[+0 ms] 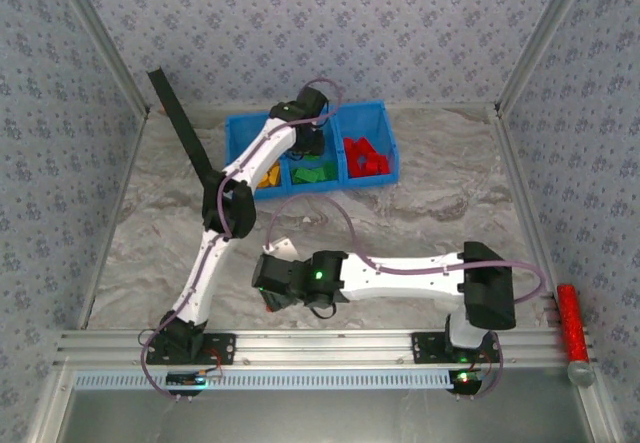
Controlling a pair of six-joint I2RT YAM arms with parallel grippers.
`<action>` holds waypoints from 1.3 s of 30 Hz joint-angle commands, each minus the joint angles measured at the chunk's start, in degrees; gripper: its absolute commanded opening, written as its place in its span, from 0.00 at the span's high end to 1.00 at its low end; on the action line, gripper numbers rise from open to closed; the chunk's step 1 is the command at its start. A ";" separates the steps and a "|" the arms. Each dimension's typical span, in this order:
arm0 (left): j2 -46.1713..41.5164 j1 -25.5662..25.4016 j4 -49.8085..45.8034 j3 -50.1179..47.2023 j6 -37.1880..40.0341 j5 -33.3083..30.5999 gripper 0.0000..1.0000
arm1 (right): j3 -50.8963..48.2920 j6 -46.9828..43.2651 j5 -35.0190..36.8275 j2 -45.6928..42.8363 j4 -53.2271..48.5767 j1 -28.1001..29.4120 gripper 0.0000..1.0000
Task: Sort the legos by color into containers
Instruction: Place the lego in the container, then pick up the lego from the bottom-center of the table.
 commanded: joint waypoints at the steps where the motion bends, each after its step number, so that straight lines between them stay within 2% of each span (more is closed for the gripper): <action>1: -0.48 0.44 -0.60 1.65 1.24 1.56 0.58 | 2.25 -0.07 -5.42 3.13 2.01 -1.09 0.22; 8: -5.54 1.08 0.33 1.25 4.95 4.22 0.36 | 7.01 -1.60 -11.14 10.13 0.48 -3.80 0.21; 12: -8.98 1.58 0.72 1.15 6.00 4.72 0.31 | 11.02 -1.32 -14.39 14.54 -2.04 -4.40 0.21; 21: -18.38 3.09 1.40 -3.13 7.03 6.27 0.30 | 16.90 0.16 -17.36 21.26 -9.82 -5.02 0.21; 25: -26.30 3.84 2.98 -10.99 4.08 3.46 0.30 | 16.70 1.40 -19.15 22.78 -10.18 -5.63 0.22; 30: -40.11 4.03 13.88 -31.09 0.91 4.75 0.30 | 18.46 1.06 -20.83 25.39 -11.11 -6.27 0.23; 39: -57.34 4.36 14.05 -48.87 2.05 1.48 0.28 | 20.05 -0.95 -22.16 28.82 -11.62 -6.49 0.29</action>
